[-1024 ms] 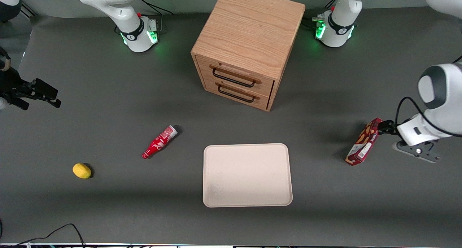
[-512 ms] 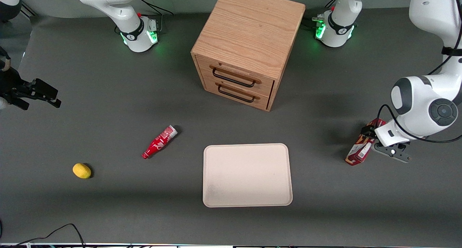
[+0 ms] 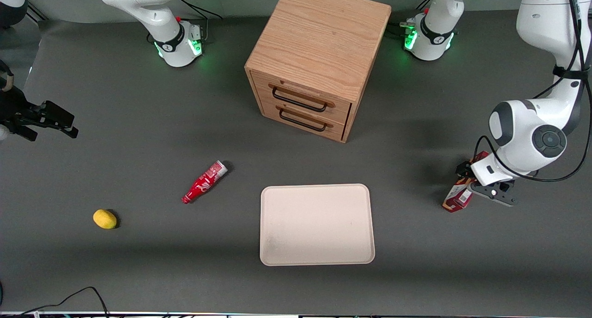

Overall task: Place red cookie box on tray
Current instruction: 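Close the left gripper on the end of the red cookie box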

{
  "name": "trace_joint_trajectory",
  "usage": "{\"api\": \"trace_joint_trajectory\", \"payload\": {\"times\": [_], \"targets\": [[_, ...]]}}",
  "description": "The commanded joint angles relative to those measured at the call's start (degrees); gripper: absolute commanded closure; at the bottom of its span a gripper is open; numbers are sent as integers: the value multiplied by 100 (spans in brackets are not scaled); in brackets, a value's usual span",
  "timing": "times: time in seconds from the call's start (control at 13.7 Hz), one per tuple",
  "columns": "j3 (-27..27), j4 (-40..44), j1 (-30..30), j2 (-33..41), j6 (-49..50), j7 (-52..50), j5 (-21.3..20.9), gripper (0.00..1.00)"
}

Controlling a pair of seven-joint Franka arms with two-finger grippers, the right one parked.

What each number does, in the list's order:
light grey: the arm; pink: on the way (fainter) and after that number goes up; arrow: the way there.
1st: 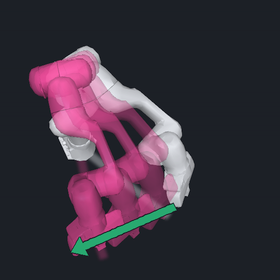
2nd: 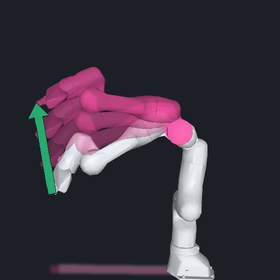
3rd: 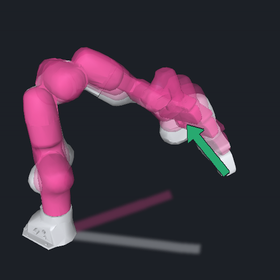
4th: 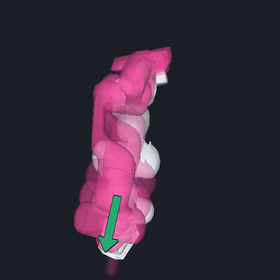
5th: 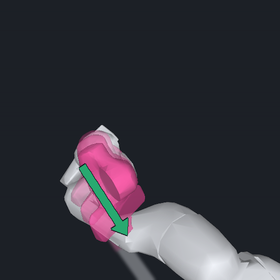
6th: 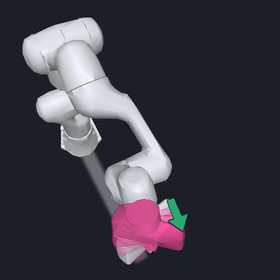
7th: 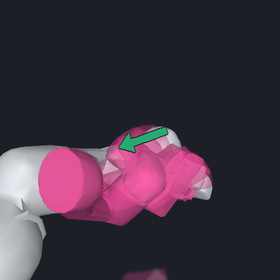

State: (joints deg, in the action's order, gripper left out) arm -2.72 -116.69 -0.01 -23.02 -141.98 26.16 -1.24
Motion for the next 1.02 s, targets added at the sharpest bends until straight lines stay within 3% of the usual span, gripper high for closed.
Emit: {"api": "trace_joint_trajectory", "payload": {"times": [0.0, 0.07, 0.15, 0.73, 0.95], "targets": [[-45, -187, -60, 43, -294, 108, 18, 64], [-45, -231, -60, 34, -382, 108, 18, 72], [-45, -249, -69, 26, -418, 108, 18, 100], [-36, -249, -69, 43, -392, 117, 18, 100], [-36, -135, -69, 428, 62, 126, 18, 100]]}}
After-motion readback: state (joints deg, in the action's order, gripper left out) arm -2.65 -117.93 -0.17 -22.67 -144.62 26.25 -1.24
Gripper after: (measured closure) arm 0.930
